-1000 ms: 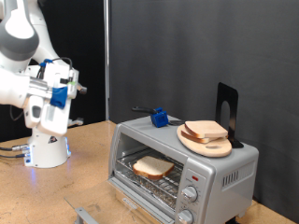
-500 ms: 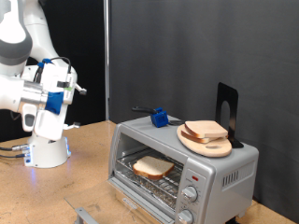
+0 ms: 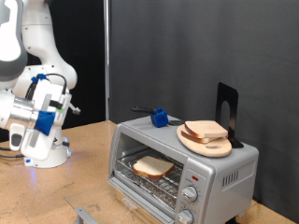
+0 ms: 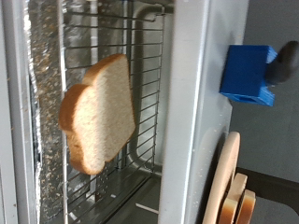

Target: Make a piece of toast with the oven

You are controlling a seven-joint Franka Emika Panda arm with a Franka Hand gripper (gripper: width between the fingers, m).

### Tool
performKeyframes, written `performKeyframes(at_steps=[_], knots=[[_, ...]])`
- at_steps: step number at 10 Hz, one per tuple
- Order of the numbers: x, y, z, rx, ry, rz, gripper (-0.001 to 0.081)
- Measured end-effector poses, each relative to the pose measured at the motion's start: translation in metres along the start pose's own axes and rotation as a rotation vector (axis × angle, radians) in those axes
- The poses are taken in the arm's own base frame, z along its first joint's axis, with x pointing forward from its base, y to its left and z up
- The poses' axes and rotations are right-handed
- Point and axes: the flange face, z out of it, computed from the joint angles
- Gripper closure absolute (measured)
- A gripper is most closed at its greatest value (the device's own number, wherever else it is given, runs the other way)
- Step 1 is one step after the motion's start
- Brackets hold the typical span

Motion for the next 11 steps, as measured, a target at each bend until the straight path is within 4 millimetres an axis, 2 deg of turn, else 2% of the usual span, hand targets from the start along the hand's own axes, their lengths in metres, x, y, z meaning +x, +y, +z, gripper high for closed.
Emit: performKeyframes(at_steps=[1, 4, 6, 11], knots=[[0.007, 0.001, 0.001, -0.009, -0.013, -0.017, 0.0001], [0.008, 0.005, 0.000, 0.004, 0.003, -0.004, 0.0001], [0.017, 0.022, -0.002, -0.025, 0.070, 0.038, 0.0001], [0.058, 0.074, 0.001, -0.117, 0.132, 0.113, 0.0001]])
